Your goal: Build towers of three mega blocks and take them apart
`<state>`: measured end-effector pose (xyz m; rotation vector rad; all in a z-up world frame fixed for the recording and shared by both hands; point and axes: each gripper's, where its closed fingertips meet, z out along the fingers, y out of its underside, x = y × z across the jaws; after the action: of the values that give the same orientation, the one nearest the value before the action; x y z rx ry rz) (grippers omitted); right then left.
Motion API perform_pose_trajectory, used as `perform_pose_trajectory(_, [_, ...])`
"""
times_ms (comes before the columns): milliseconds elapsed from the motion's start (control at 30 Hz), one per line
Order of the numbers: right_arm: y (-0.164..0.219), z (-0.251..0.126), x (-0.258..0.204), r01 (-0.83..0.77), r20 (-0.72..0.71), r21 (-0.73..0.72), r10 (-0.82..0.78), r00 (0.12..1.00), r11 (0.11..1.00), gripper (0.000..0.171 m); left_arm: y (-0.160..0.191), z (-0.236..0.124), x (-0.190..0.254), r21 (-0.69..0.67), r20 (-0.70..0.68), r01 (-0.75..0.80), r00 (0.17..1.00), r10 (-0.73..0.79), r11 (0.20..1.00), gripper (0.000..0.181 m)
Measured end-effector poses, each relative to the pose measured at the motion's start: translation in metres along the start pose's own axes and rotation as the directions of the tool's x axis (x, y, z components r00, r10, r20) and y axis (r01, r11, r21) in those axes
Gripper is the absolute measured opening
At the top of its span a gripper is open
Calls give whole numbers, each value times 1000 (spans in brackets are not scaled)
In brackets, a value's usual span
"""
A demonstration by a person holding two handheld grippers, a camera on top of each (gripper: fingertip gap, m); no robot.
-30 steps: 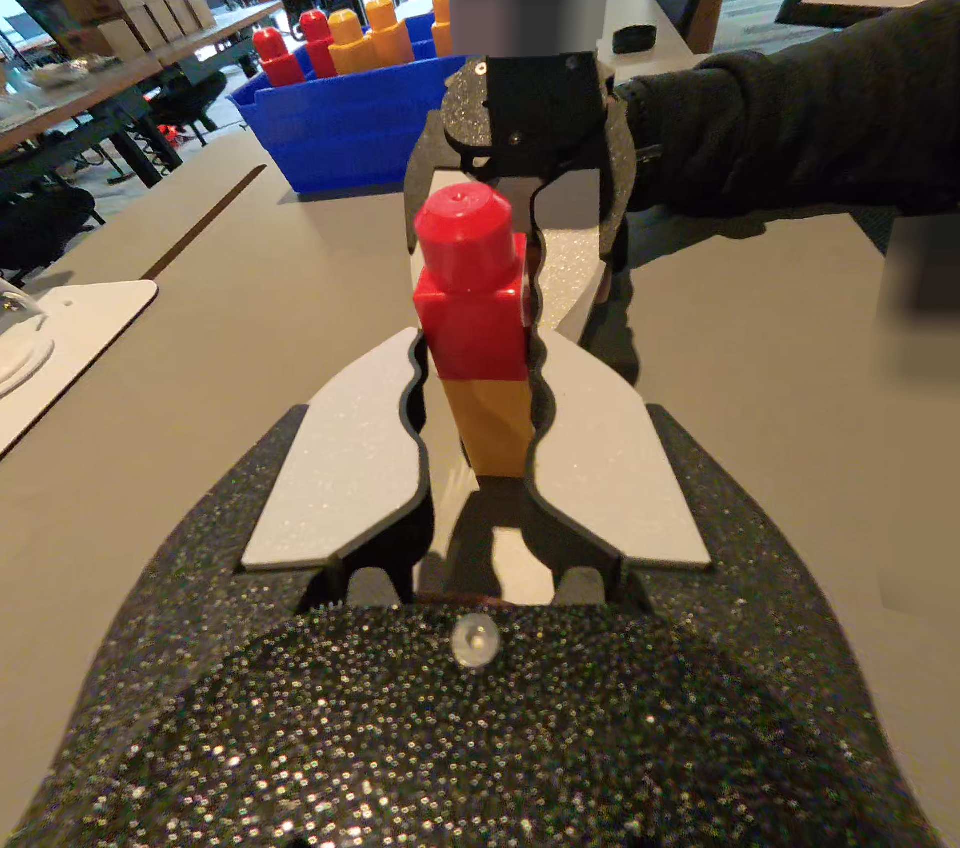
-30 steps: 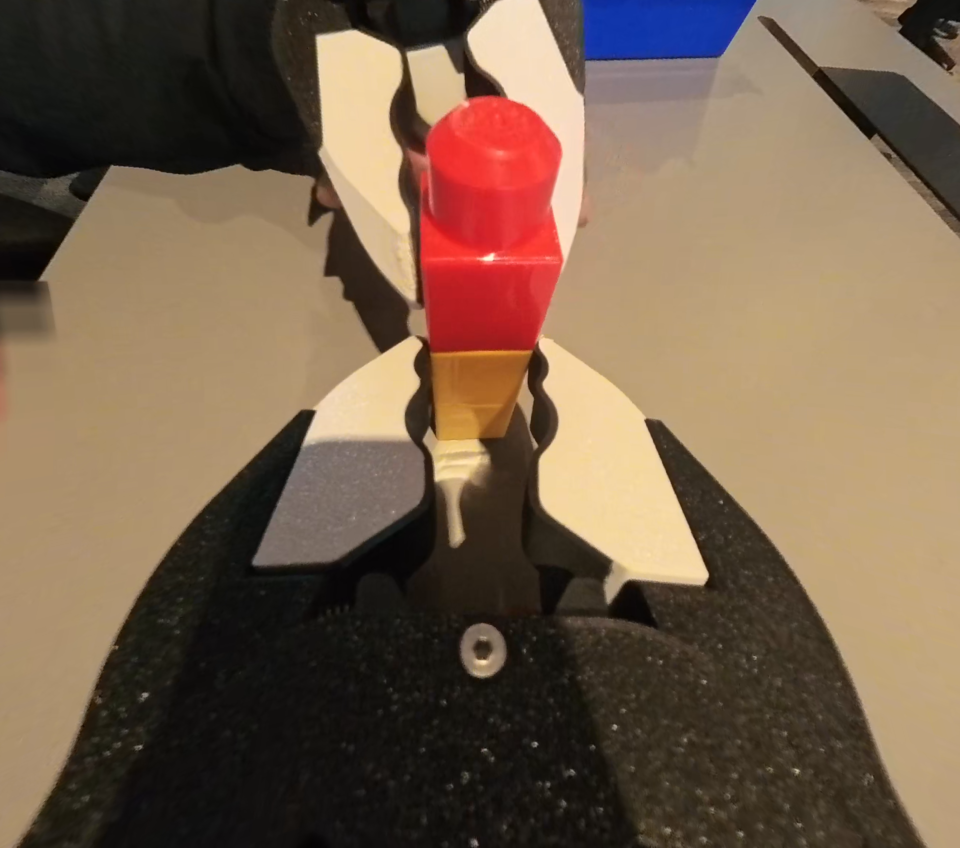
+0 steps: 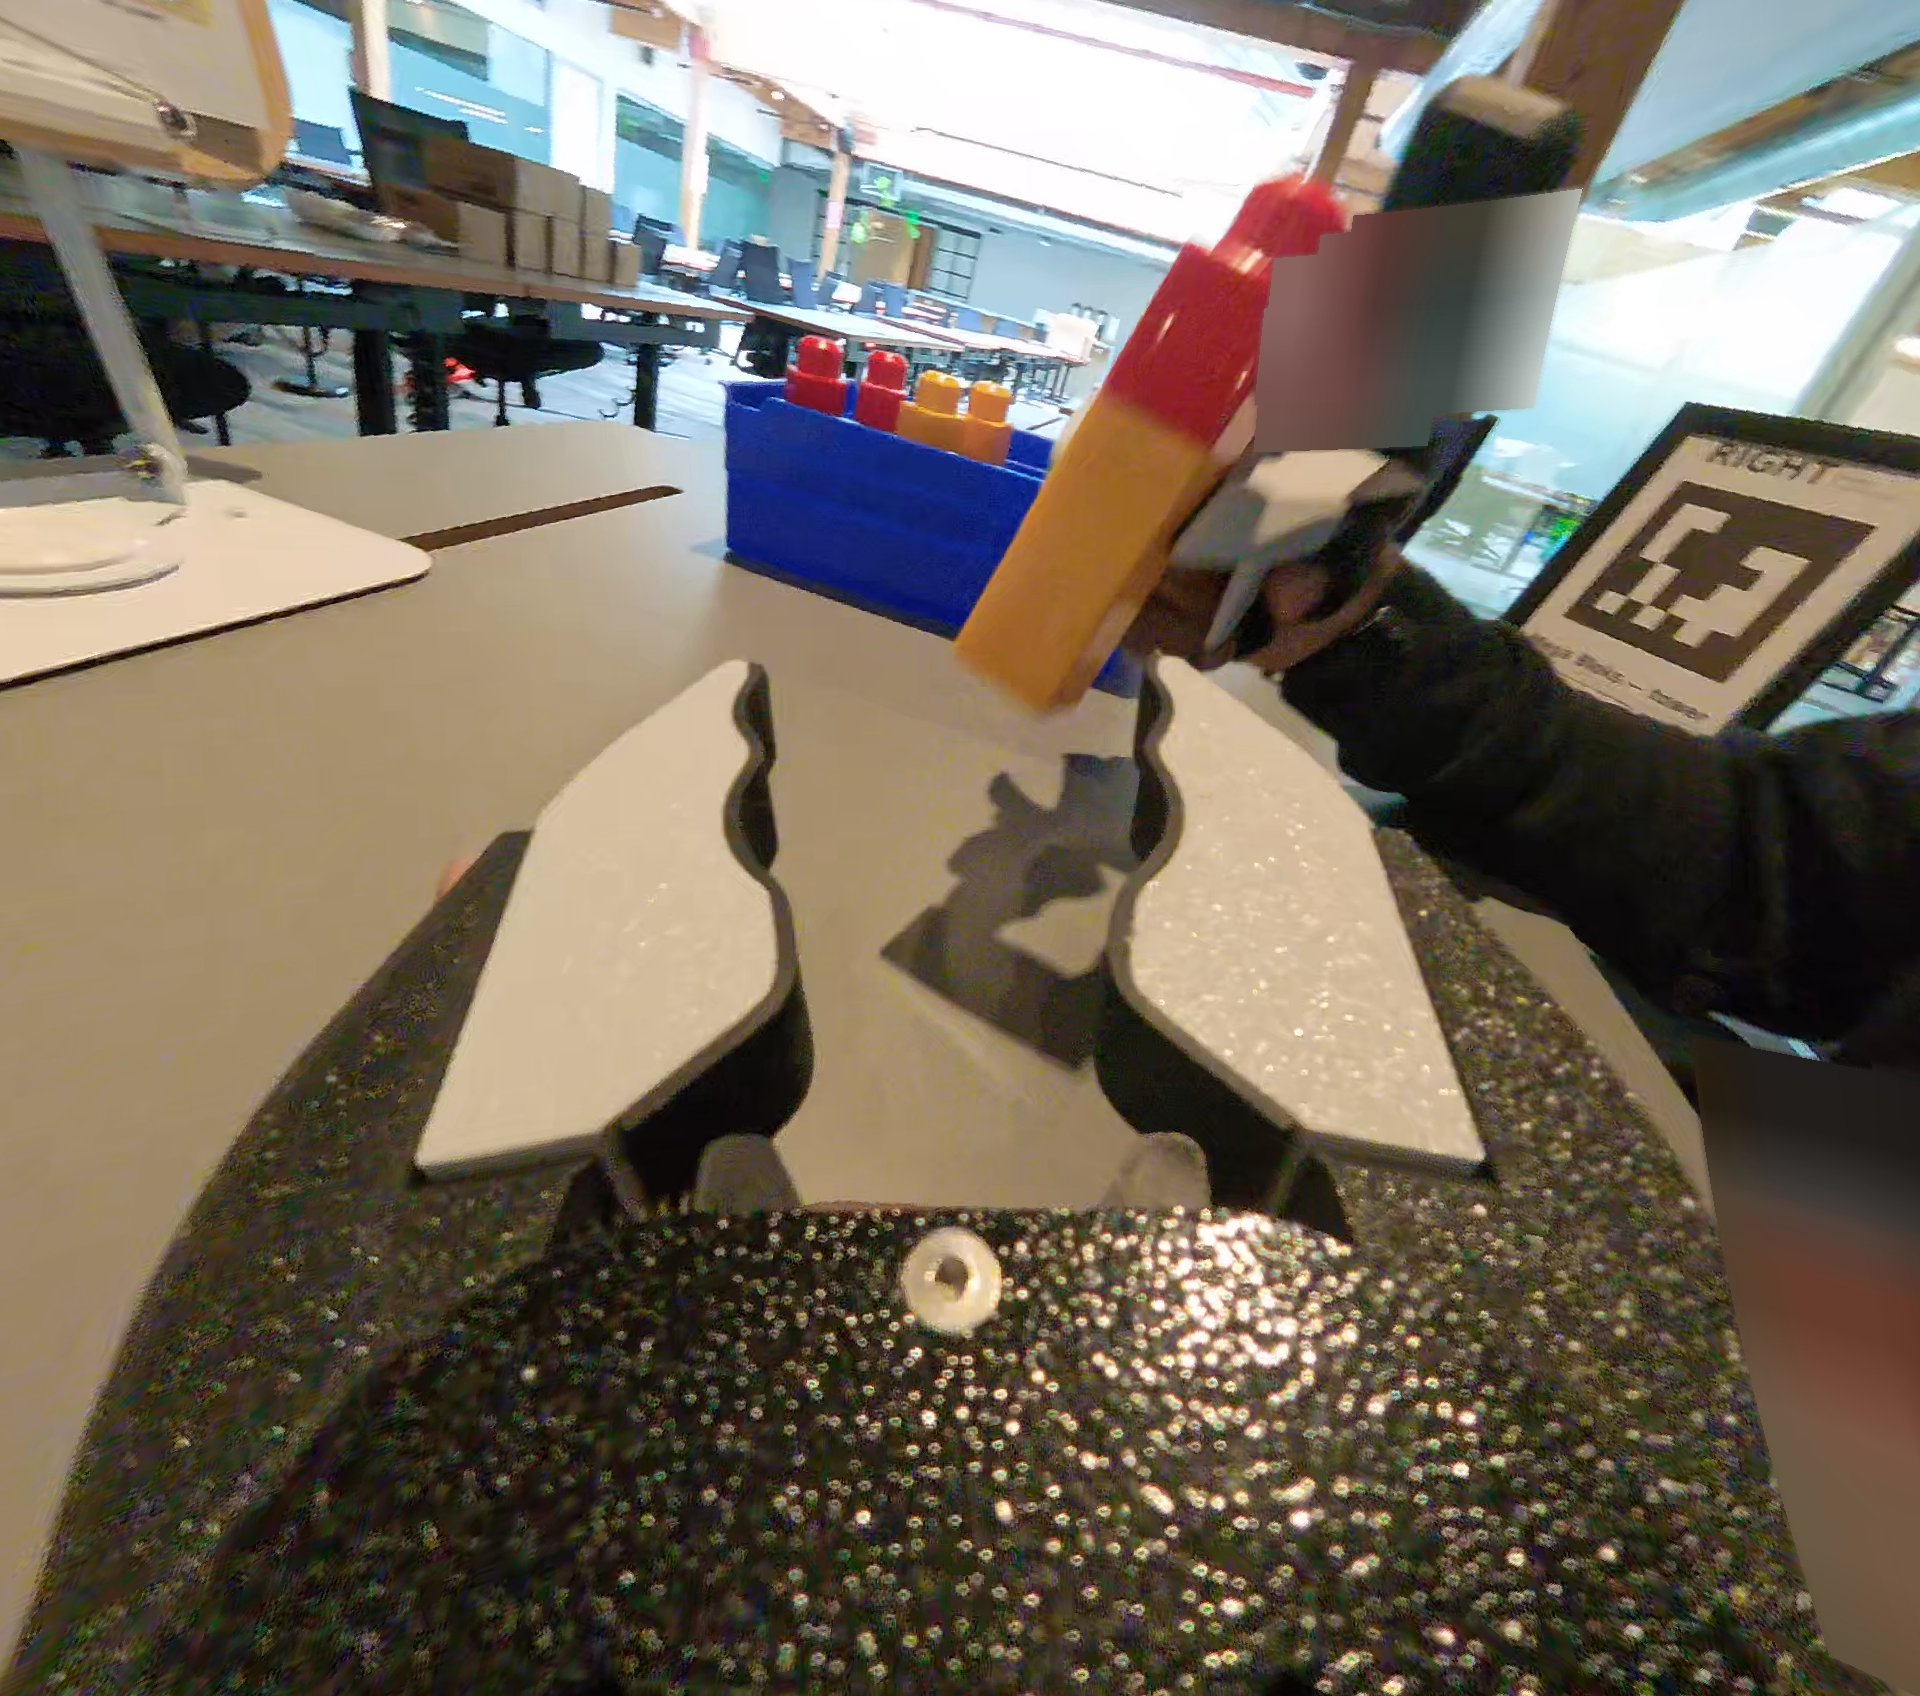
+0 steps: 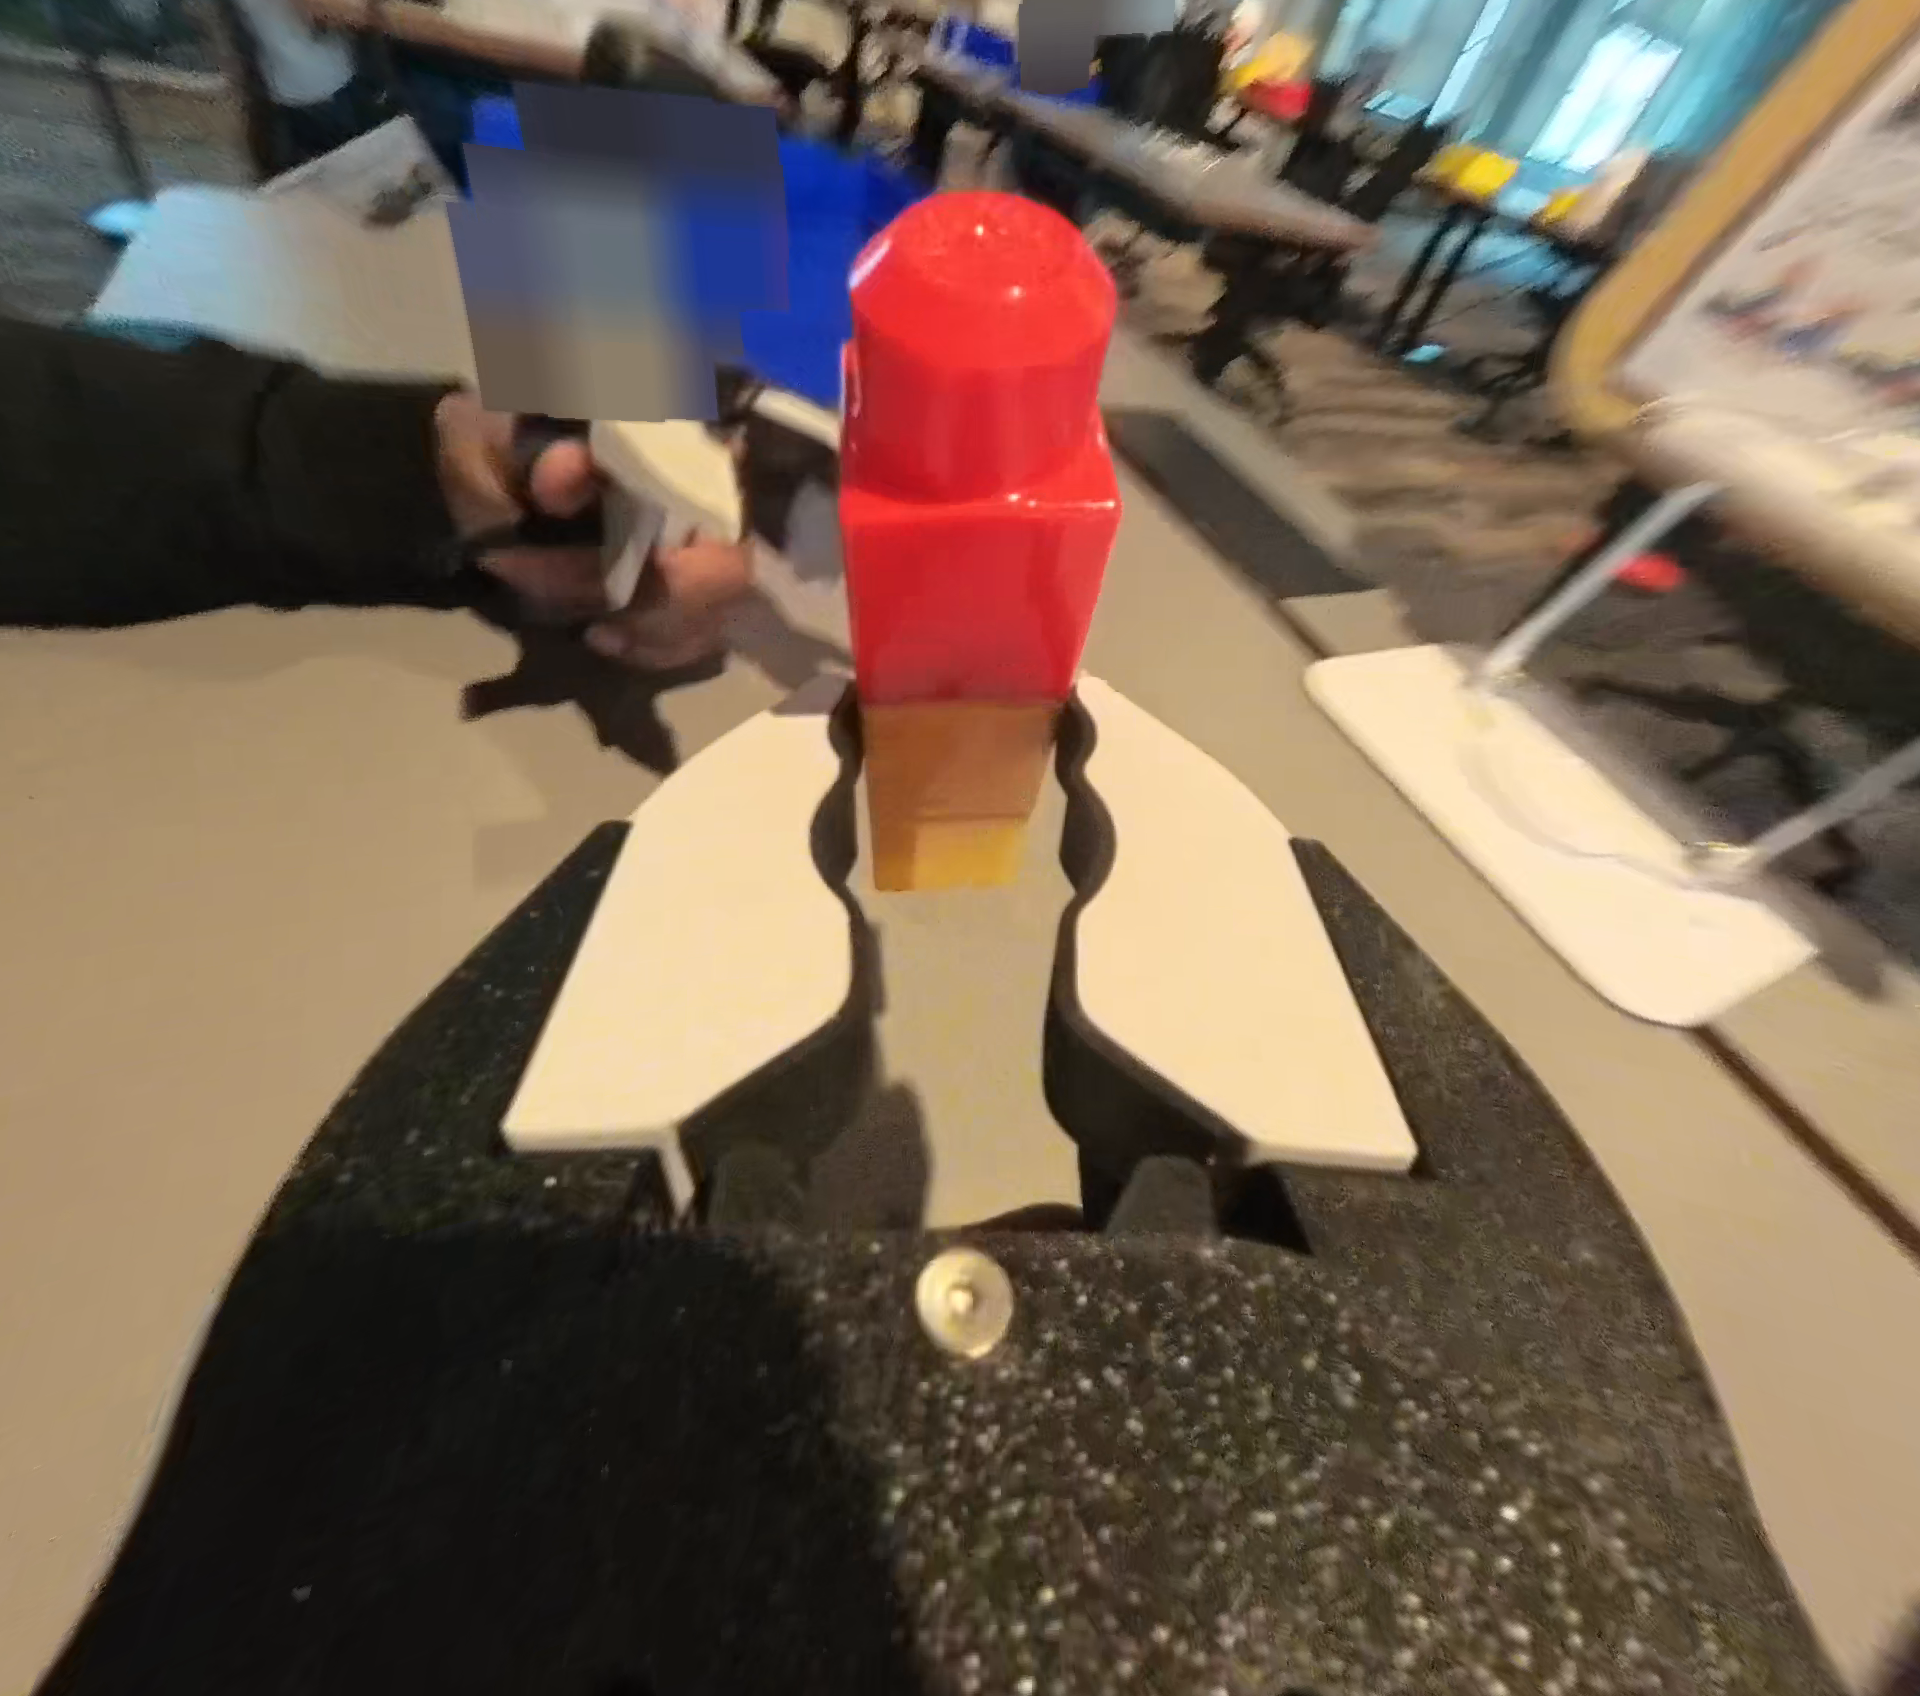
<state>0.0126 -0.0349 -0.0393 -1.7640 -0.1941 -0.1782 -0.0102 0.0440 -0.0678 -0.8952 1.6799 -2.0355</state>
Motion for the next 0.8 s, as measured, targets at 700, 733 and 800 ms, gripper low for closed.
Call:
perform_pose_trajectory(700, [144,-296,167,-449,-833,101,322,449,888,36,10,8,4,-79,18,-66,998,67,995,52])
perform_pose_trajectory(733, [152,-294,167,-481,-835,80,322,446,873,36,11,8,4,-83,17,-69,997,70,994,52])
perform_pose_trajectory(800, [164,-289,164,-518,-837,30,305,454,855,36,12,9,5,-95,13,-71,997,72,993,52])
